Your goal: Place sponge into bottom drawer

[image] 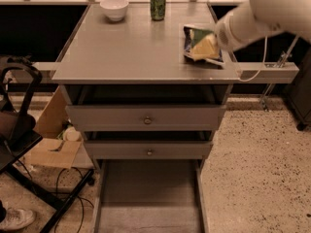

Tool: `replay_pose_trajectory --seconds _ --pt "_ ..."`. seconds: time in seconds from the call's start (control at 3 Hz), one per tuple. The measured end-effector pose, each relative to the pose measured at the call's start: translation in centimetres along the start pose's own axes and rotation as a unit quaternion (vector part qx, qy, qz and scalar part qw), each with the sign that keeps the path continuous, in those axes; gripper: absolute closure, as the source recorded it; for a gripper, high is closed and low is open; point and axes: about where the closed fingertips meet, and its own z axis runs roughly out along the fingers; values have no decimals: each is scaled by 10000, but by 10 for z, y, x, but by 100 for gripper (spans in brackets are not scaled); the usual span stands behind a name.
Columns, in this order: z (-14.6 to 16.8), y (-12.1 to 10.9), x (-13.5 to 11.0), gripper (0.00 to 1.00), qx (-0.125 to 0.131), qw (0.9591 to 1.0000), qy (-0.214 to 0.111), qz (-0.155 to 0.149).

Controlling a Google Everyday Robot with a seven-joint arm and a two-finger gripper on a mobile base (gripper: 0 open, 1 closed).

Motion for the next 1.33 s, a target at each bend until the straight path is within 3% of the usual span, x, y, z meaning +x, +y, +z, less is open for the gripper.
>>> replay_pose_trajectory --seconds 0.33,0.67,1.0,1.33 --pt "5 -1 92 100 -276 9983 297 420" --pt "-21 5 189 100 -423 9951 224 860" --pt "-11 3 184 100 -478 9949 228 858" --pt "20 44 241 100 -937 9897 493 963"
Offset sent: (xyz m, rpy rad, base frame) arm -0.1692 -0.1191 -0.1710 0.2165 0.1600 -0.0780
